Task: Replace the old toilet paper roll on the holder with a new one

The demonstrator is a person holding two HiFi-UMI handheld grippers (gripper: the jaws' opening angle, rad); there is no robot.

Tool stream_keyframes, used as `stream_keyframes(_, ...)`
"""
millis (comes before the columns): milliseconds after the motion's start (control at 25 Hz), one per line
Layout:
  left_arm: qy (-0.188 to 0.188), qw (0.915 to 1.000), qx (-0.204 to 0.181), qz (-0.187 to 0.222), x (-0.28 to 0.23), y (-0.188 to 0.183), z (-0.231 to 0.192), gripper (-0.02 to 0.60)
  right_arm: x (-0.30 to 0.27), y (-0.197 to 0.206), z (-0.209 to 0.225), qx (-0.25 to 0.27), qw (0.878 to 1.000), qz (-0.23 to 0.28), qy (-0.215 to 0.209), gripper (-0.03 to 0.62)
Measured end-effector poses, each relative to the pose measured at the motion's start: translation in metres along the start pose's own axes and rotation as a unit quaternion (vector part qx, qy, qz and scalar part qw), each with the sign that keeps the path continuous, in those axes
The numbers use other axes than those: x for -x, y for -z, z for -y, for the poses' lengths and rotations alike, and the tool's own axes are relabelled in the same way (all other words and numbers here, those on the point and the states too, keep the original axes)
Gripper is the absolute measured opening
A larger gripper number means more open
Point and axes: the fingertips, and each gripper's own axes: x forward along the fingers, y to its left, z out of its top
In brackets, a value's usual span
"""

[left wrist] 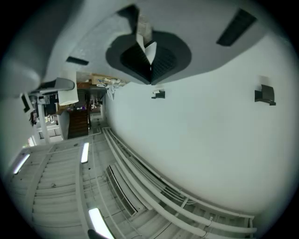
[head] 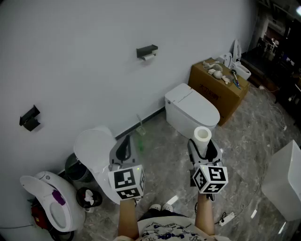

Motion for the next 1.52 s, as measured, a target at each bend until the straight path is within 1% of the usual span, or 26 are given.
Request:
stream_keyframes(680, 0.0, 1.0, -0.004, 0.005, 0.003, -0.005, 0.002, 0.003, 0.003, -0.001, 0.003, 0.001, 1.0, 0.002, 0.002, 0.318)
stream_keyframes(880, -0.006, 1.0, -0.005, 0.0, 0.001, -0.002, 0.002, 0.003, 0.002, -0.001, 0.006, -0.012, 1.0, 0.008, 0.001, 0.318)
stream_keyframes(1040, -0.011, 0.9999, -0.002, 0.008, 0.0, -0.003, 0.007, 0.005, 0.001, -0.001, 0.012, -0.018, 1.0, 0.009, 0.0, 0.318)
stream_keyframes(1160, -0.017, 0.9998, -0.001, 0.011, -0.001, -0.005, 0.014, 0.033, 0.001, 0.0, 0.019, -0.017, 1.0, 0.009, -0.003, 0.318)
stream_keyframes(1280, -0.01, 0.9999, -0.002, 0.012, -0.004, -0.006, 0.025, 0.086, 0.0, 0.0, 0.028, -0.016, 1.0, 0.009, -0.006, 0.318)
stream_keyframes(1400, -0.004, 0.9998, 0.008, 0.016, -0.003, -0.006, 0.036, 0.149, 0.002, 0.001, 0.037, -0.016, 1.0, 0.009, -0.009, 0.318)
stream_keyframes(1520, -0.005, 0.9998, 0.011, 0.017, -0.002, -0.003, 0.046, 0.184, 0.006, 0.003, 0.047, -0.015, 1.0, 0.008, -0.013, 0.318)
